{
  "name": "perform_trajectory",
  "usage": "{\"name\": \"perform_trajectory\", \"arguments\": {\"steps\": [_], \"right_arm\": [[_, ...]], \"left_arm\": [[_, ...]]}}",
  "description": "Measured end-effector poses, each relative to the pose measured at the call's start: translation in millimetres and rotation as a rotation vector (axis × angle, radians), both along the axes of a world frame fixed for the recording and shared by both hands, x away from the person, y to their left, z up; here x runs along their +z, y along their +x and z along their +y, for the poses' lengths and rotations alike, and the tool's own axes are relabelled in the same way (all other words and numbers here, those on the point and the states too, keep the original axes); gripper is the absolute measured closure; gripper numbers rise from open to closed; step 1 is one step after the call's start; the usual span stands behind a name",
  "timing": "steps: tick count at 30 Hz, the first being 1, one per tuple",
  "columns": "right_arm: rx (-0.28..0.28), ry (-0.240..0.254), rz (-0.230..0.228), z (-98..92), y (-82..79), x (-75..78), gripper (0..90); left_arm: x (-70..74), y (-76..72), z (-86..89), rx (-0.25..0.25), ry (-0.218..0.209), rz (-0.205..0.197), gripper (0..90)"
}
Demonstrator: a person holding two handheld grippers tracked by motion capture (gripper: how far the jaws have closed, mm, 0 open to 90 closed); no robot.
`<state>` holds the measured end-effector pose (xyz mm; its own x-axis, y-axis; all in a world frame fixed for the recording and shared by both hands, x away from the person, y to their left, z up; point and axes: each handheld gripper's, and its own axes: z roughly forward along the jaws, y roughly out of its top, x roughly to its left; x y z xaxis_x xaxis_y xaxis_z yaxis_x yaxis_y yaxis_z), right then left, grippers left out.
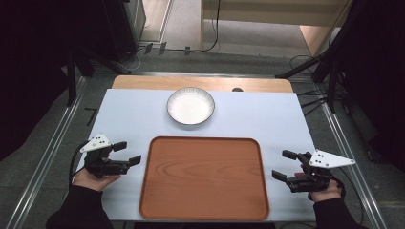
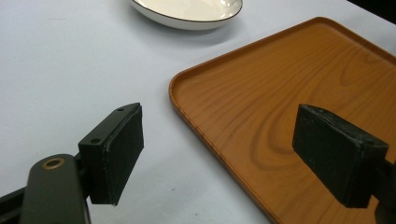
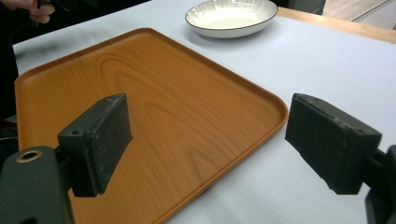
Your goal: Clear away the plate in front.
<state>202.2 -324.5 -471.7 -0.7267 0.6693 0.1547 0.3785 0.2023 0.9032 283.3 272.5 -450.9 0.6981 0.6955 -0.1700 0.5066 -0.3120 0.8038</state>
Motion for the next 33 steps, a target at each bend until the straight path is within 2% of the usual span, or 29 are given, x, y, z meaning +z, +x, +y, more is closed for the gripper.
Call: {"name": "perform_trajectory", "arguments": {"steps": [3,4,12,17,21,24,28,30,33], "right_arm": [[-0.003,0.009,-0.006,-0.4,-0.3,0.4,14.5],[-0.007,0.026,-0.014,-1.1,-0.9,0.8,14.4],[-0.004,0.009,-0.003,-1.2,-0.4,0.6,14.3],[-0.003,0.016,-0.012,-1.2,-0.6,-0.2,14.4],[0.002,0.025,-0.011,-1.3,-0.6,-0.5,14.2],[0.005,0.031,0.003,-1.1,-0.4,-0.6,14.2],[0.000,0.007,0.007,-0.2,-0.4,-0.9,14.2],[-0.003,-0.003,0.031,0.2,0.1,-1.4,14.2],[0.003,0.008,0.041,0.4,0.2,-1.3,14.8]], "left_arm": [[-0.4,0.9,-1.1,-0.001,0.001,-0.002,17.3],[-0.8,1.8,-1.6,-0.006,0.005,-0.002,17.4],[-0.1,10.7,-5.9,-0.010,0.008,0.016,19.1],[-0.9,15.5,-8.7,-0.013,0.000,0.017,19.0],[-2.0,20.0,-11.9,-0.015,0.016,0.020,19.1],[-1.3,22.1,-12.1,-0.007,0.011,0.023,19.1],[-2.2,26.5,-12.6,0.012,0.005,0.041,19.3],[-2.0,29.6,-13.8,0.015,0.003,0.040,19.4],[-0.9,32.3,-16.0,0.019,0.009,0.032,19.4]]}}
